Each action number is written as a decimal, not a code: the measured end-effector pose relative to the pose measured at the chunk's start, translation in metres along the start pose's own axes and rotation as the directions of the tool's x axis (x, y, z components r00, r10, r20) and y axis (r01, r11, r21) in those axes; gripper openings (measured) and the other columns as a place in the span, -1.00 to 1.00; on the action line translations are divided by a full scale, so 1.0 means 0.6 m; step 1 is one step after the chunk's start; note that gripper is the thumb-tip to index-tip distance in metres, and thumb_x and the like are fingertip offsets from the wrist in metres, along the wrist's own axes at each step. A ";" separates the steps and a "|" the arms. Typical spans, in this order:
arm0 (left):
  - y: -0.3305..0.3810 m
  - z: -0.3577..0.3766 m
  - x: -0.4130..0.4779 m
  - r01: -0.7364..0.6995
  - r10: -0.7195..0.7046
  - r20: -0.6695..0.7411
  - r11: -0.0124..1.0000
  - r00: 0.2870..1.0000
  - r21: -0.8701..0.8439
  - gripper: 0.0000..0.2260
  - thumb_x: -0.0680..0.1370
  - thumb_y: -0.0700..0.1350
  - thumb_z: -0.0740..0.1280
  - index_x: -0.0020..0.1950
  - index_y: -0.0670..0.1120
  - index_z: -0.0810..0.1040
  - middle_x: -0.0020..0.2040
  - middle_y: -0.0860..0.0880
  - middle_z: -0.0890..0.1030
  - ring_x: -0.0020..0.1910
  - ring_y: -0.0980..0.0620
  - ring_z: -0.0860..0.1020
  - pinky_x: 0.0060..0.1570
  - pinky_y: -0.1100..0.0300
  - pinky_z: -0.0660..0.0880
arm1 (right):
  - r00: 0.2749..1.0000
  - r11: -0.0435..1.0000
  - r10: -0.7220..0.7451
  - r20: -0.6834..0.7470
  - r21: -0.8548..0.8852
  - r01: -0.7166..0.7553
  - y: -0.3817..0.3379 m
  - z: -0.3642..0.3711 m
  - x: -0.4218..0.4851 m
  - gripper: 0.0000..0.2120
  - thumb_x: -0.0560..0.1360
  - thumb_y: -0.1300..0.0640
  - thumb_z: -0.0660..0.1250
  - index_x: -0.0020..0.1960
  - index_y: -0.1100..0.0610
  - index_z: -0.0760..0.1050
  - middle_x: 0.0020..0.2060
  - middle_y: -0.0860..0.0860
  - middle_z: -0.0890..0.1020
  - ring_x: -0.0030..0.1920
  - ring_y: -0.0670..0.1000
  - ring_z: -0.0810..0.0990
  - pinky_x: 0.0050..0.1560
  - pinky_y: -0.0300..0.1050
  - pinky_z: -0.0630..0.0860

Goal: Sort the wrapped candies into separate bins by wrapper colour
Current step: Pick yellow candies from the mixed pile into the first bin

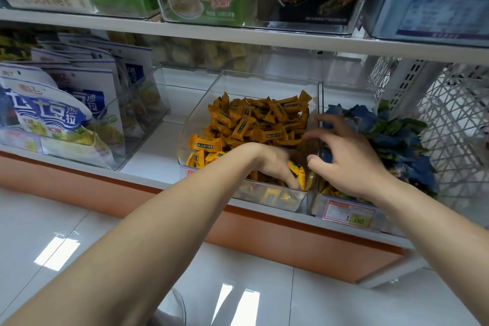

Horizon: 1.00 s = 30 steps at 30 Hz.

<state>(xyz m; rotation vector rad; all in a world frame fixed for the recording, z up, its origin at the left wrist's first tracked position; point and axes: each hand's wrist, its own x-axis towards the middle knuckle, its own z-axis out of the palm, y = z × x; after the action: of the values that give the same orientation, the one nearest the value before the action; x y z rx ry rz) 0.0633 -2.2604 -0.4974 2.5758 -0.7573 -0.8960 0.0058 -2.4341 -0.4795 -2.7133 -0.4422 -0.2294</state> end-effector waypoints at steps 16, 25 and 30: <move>-0.082 -0.075 -0.066 -0.038 -0.061 -0.500 0.982 0.864 -0.187 -0.55 0.36 0.01 0.59 0.17 0.24 0.53 0.25 0.15 0.46 0.21 0.12 0.42 -0.04 0.37 0.32 | 0.999 1.000 0.011 0.040 0.009 -0.011 0.010 -0.006 -0.002 -0.52 0.38 -0.27 0.17 0.25 -0.19 0.47 0.47 -0.15 0.21 0.37 0.05 0.39 0.32 0.15 0.41; -0.031 -0.119 -0.061 0.113 -0.019 -0.452 0.977 0.892 0.180 -0.61 0.37 0.30 0.39 0.15 0.22 0.55 0.12 0.10 0.61 0.05 0.03 0.55 -0.04 0.09 0.52 | 0.993 0.989 0.118 0.002 -0.085 -0.117 0.013 -0.005 -0.002 -0.14 0.31 -0.42 0.14 0.54 -0.14 0.08 0.47 0.00 0.30 0.42 0.11 0.34 0.31 0.06 0.42; -0.034 -0.111 0.033 0.111 -0.034 -0.479 0.985 0.877 0.132 -0.49 0.41 0.17 0.45 0.32 0.08 0.48 0.16 0.04 0.50 0.15 -0.02 0.51 0.06 0.05 0.49 | 0.993 0.987 0.120 -0.009 -0.107 -0.121 0.007 0.021 -0.010 -0.18 0.40 -0.30 0.05 0.59 -0.08 -0.03 0.30 0.05 0.48 0.31 0.16 0.42 0.32 0.08 0.36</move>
<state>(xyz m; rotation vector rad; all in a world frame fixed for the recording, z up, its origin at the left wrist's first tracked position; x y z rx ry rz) 0.1272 -2.2477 -0.4654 2.8050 -0.6032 -0.1950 0.0029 -2.4343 -0.4935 -2.8329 -0.2706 -0.2296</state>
